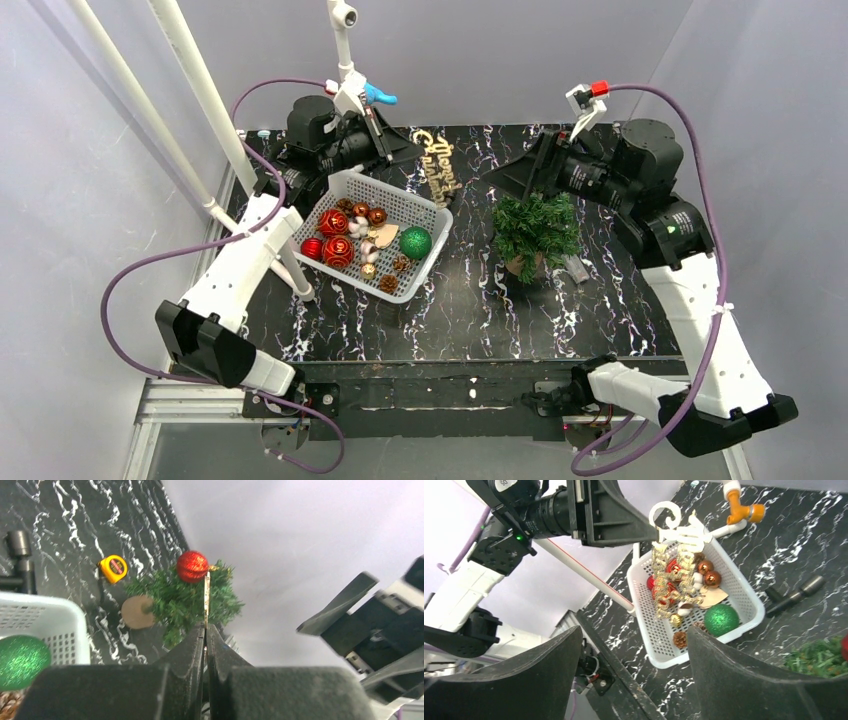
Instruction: Decorate the small christmas tree
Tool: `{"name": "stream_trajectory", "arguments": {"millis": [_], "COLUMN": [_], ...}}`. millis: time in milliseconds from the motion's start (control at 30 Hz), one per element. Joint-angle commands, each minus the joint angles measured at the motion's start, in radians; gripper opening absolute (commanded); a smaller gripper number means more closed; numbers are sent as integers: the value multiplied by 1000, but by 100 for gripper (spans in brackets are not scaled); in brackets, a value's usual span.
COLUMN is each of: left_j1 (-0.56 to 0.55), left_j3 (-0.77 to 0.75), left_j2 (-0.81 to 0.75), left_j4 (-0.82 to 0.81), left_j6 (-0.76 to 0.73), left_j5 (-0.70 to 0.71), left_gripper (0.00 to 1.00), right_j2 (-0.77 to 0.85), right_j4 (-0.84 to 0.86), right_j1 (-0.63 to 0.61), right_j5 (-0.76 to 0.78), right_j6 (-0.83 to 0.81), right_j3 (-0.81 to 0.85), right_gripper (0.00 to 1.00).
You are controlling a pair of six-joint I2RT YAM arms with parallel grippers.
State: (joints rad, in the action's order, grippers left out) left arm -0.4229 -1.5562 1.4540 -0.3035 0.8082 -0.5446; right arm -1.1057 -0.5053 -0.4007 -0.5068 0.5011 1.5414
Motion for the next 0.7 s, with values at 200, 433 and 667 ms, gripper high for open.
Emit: {"name": "stream_trajectory", "arguments": {"millis": [200, 433, 667], "left_j1": [-1, -1, -1], "left_j3": [-5, 6, 25], "left_j2": [-93, -159, -196], "left_j4": [-328, -333, -343], "left_j6": [179, 192, 210], "left_j5": [47, 46, 50], "left_gripper": [0, 0, 0], "right_j2": [57, 34, -20], "right_j4": [314, 548, 718], "right_j1": [-1, 17, 23], "right_j5": [-70, -126, -167], "right_j6": [216, 367, 477], "right_j3": [-200, -287, -312], "right_gripper": [71, 80, 78]}}
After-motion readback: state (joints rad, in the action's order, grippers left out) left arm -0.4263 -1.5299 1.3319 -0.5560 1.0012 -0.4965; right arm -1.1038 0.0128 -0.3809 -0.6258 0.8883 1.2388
